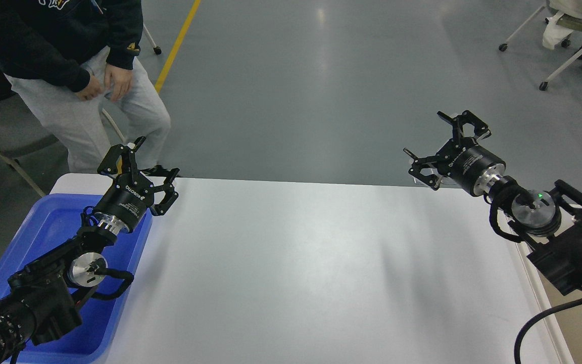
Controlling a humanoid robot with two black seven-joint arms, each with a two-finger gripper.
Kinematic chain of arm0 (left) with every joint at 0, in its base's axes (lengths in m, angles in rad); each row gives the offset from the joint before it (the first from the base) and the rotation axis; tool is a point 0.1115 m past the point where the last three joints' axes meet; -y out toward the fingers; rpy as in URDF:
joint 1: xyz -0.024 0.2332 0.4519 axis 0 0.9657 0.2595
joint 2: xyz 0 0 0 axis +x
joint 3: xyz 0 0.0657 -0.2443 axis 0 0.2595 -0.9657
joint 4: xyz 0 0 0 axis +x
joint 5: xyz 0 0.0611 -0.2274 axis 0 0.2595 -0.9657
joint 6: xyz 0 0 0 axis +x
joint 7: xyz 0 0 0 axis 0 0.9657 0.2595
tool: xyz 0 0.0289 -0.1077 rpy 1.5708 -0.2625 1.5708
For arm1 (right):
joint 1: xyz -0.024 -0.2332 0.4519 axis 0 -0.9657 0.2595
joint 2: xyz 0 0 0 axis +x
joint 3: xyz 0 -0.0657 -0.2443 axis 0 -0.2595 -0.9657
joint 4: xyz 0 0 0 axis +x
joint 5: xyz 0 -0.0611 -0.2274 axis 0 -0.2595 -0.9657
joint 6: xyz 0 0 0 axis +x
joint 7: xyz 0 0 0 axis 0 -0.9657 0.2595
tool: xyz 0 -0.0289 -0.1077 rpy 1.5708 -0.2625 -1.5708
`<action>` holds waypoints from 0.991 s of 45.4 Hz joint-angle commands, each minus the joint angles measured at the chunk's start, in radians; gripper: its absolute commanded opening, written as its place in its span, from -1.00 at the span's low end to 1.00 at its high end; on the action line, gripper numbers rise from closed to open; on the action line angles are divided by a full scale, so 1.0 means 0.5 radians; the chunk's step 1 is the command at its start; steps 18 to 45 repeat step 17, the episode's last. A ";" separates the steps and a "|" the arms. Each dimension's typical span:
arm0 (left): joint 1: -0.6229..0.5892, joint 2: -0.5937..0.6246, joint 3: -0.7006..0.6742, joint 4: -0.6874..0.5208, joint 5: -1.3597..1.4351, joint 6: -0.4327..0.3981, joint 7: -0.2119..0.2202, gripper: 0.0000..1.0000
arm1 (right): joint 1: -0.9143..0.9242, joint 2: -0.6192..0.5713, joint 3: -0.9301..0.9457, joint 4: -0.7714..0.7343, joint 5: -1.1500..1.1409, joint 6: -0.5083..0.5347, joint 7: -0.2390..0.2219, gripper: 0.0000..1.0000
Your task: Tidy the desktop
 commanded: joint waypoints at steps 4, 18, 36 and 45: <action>0.000 0.000 0.000 0.000 0.000 0.000 0.000 1.00 | -0.032 0.278 -0.002 0.001 -0.021 0.053 0.003 1.00; 0.000 0.000 0.000 0.000 0.000 0.000 0.000 1.00 | -0.154 0.321 0.004 -0.005 -0.021 0.124 0.000 1.00; 0.000 0.000 0.000 0.000 0.000 0.000 0.000 1.00 | -0.154 0.321 0.004 -0.005 -0.021 0.124 0.000 1.00; 0.000 0.000 0.000 0.000 0.000 0.000 0.000 1.00 | -0.154 0.321 0.004 -0.005 -0.021 0.124 0.000 1.00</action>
